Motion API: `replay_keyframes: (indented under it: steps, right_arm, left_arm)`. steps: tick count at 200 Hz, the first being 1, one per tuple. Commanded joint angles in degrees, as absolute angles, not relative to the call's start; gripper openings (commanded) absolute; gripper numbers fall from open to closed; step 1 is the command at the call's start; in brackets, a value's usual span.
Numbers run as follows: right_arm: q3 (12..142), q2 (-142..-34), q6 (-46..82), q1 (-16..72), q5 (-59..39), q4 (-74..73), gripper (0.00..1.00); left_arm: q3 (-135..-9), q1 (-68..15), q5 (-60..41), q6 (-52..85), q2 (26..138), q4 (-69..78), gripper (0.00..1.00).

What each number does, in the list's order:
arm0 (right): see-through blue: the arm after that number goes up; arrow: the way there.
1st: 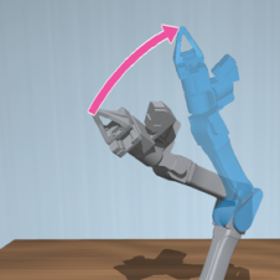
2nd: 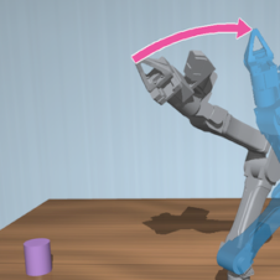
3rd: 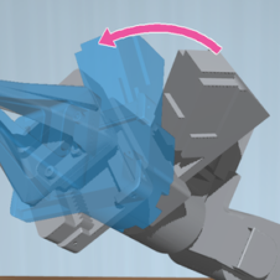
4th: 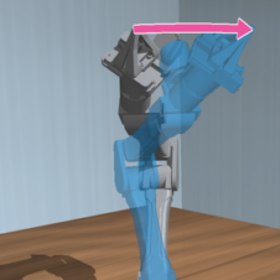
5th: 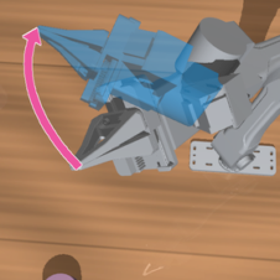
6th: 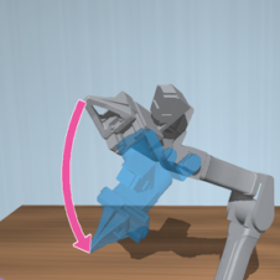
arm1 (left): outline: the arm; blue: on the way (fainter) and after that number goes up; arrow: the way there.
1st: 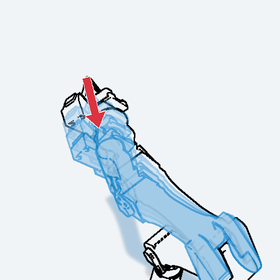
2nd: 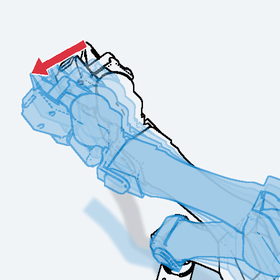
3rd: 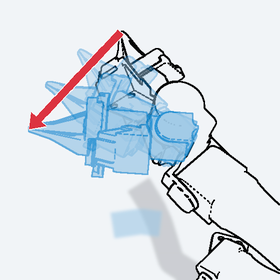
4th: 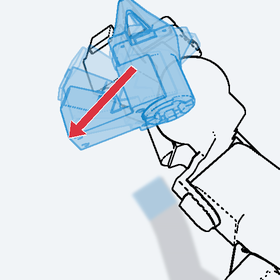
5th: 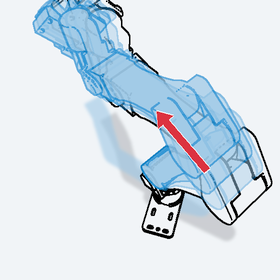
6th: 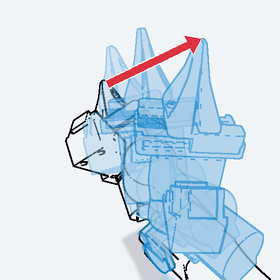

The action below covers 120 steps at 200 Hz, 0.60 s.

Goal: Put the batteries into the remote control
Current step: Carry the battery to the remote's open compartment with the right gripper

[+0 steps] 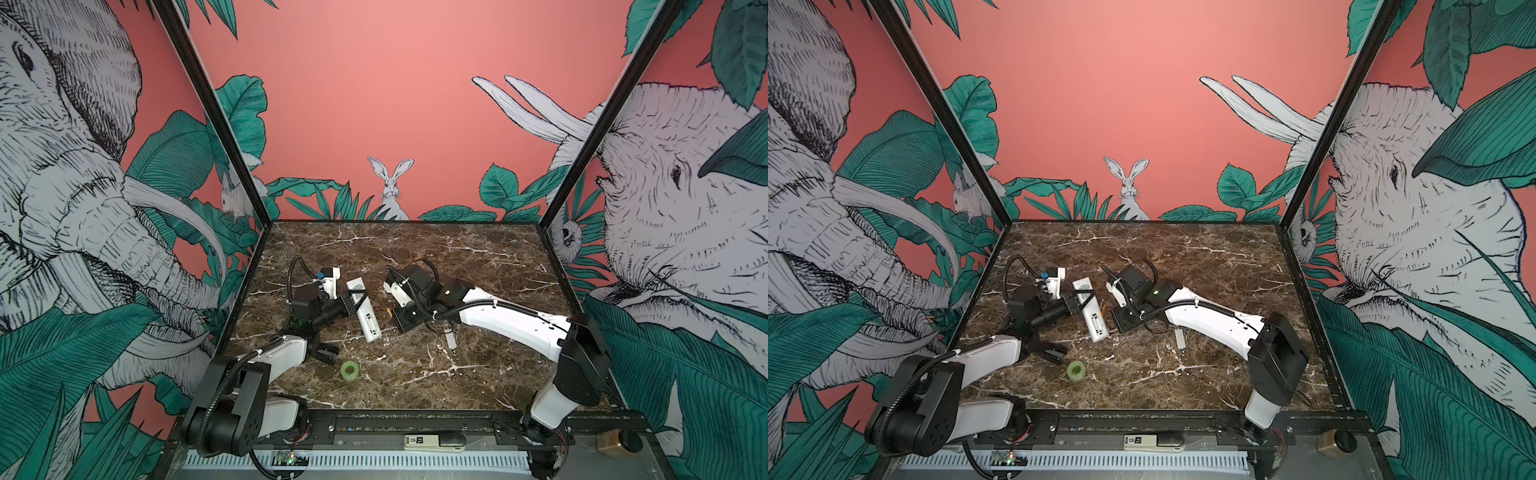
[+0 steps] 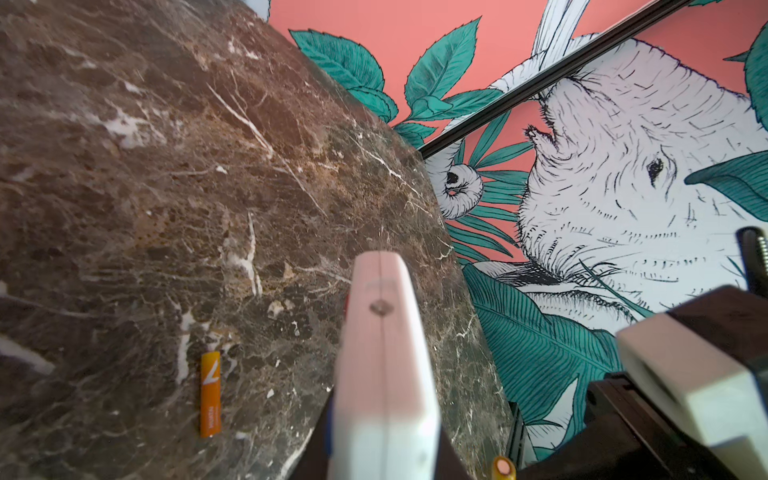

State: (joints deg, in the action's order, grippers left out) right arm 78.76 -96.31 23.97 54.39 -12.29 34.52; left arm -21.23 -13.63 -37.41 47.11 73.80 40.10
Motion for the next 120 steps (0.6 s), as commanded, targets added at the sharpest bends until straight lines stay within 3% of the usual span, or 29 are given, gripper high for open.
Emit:
replay_keyframes:
  steps: [1, 120]
  right_arm:
    - [81.14, -98.04, 23.34, 55.48, -14.13, 35.81, 0.01]
    - [83.75, -103.04, 23.11, 55.80, -16.50, 38.82, 0.01]
  left_arm:
    - [-20.21, -14.17, -35.13, 50.26, 74.58, 45.03, 0.00]
    - [-18.93, -17.01, -32.55, 55.85, 79.45, 54.37, 0.00]
